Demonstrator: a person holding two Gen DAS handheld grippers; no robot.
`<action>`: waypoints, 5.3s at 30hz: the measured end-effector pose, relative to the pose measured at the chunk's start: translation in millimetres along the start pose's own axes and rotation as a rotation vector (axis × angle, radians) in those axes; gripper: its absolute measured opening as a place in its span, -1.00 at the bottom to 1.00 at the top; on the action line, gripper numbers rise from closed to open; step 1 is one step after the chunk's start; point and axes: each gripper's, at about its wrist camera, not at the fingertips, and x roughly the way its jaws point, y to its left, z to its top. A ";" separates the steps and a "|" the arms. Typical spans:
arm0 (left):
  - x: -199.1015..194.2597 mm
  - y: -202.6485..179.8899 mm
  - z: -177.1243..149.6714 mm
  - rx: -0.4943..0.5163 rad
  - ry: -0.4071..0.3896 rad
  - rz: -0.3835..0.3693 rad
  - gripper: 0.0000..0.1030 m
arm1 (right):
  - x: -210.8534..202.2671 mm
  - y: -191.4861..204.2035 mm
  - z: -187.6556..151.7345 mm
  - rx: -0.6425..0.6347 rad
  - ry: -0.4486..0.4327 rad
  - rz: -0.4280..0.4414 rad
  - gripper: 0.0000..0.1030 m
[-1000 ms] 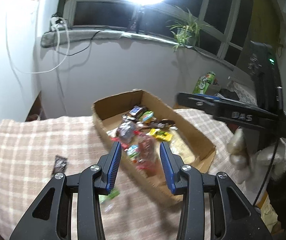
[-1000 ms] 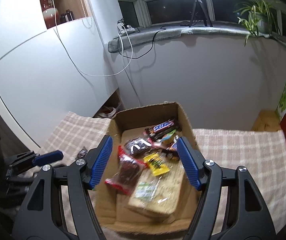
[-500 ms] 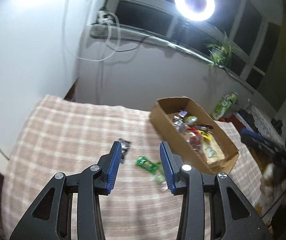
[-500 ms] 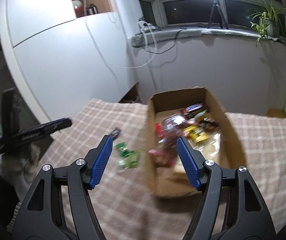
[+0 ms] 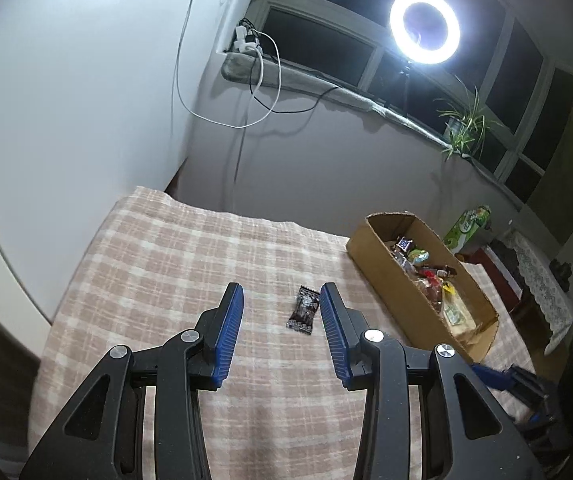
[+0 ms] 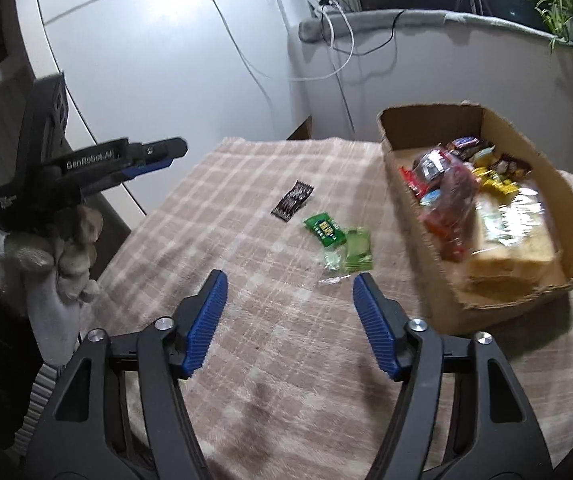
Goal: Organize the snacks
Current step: 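Move both tools back toward the last snacks on the table, then grasp the dark-wrapped candy with the left tool while the right tool grasps the small clear pack, then carry the dark candy over the box with the left tool while the right tool carries the clear pack, then open both tools to drop the dark candy and clear pack into the box, then move both tools back to the green candy and light-green pack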
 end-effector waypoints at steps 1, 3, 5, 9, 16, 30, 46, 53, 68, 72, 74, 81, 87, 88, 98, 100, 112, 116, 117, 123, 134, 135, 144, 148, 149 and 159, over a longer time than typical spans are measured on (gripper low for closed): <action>3.4 1.3 0.8 0.004 0.006 -0.003 -0.26 | 4.6 0.9 -0.2 -0.001 0.007 -0.006 0.12; 10.3 2.2 1.5 0.018 0.017 -0.008 -0.26 | 15.8 2.1 -0.7 0.000 0.025 -0.026 0.04; 18.4 2.6 1.4 0.035 0.033 -0.018 -0.26 | 26.3 2.3 0.3 -0.002 0.040 -0.047 -0.08; 42.9 -3.3 -2.1 0.090 0.091 -0.057 -0.26 | 42.9 -0.5 2.9 0.004 0.060 -0.108 -0.12; 83.3 -13.6 -7.0 0.170 0.173 -0.103 -0.26 | 63.5 -2.6 10.1 0.005 0.074 -0.150 -0.13; 126.8 -25.6 -16.9 0.293 0.248 -0.094 -0.26 | 87.4 -11.3 12.7 0.024 0.112 -0.163 -0.28; 146.1 -40.6 -22.1 0.394 0.268 -0.030 -0.53 | 96.5 -7.0 17.3 -0.004 0.120 -0.169 -0.58; 148.0 -43.1 -21.8 0.385 0.263 -0.027 -0.56 | 94.5 -7.3 15.8 0.005 0.115 -0.149 -0.63; 102.2 -45.2 -14.9 0.345 0.186 -0.003 -0.56 | 50.8 1.0 10.6 0.002 0.040 -0.082 -0.64; 82.2 -54.7 -10.8 0.343 0.152 -0.009 -0.56 | 28.3 1.0 11.8 -0.005 0.010 -0.059 -0.64; 73.0 -63.6 -10.8 0.359 0.137 -0.010 -0.56 | 18.3 0.2 11.3 -0.009 -0.002 -0.053 -0.64; 50.6 -93.5 -12.0 0.382 0.096 -0.029 -0.56 | -20.6 -9.6 10.7 -0.018 -0.048 -0.038 -0.64; 41.2 -122.1 -14.5 0.392 0.080 -0.053 -0.56 | -53.2 -28.9 13.2 -0.016 -0.089 -0.054 -0.64; 41.0 -127.7 -14.9 0.392 0.079 -0.060 -0.56 | -58.5 -34.2 13.9 -0.014 -0.095 -0.060 -0.64; 53.4 -174.4 -26.0 0.411 0.098 -0.112 -0.56 | -85.5 -92.1 26.8 -0.002 -0.122 -0.136 -0.64; 56.6 -180.5 -27.6 0.411 0.104 -0.119 -0.56 | -86.8 -101.6 29.8 0.000 -0.123 -0.148 -0.64; 79.6 -215.9 -37.6 0.419 0.144 -0.166 -0.56 | -67.4 -149.4 62.4 0.019 -0.115 -0.169 -0.64; 84.8 -223.9 -39.8 0.423 0.154 -0.177 -0.56 | -58.2 -158.8 66.5 0.027 -0.100 -0.175 -0.64; 85.8 -225.4 -40.3 0.424 0.156 -0.180 -0.56 | -56.9 -159.6 66.5 0.028 -0.098 -0.175 -0.64; 91.6 -233.6 -45.4 0.433 0.174 -0.190 -0.56 | -43.4 -169.3 69.2 0.043 -0.075 -0.174 -0.64; 96.8 -238.0 -48.6 0.433 0.188 -0.196 -0.54 | -36.2 -169.0 69.1 0.038 -0.060 -0.181 -0.50; 97.1 -238.1 -48.7 0.433 0.188 -0.197 -0.54 | -36.9 -167.8 69.3 0.035 -0.064 -0.186 -0.26; 93.5 -235.0 -47.6 0.424 0.180 -0.196 -0.16 | -44.2 -155.6 73.1 0.023 -0.085 -0.204 0.02; 88.9 -231.9 -45.9 0.420 0.172 -0.197 -0.14 | -48.5 -149.2 74.3 0.017 -0.098 -0.216 0.24; 87.6 -231.0 -45.5 0.420 0.171 -0.197 -0.14 | -49.8 -147.7 74.4 0.016 -0.102 -0.219 0.25; 67.6 -213.4 -40.6 0.409 0.141 -0.194 -0.14 | -66.9 -119.6 72.9 0.026 -0.146 -0.204 0.43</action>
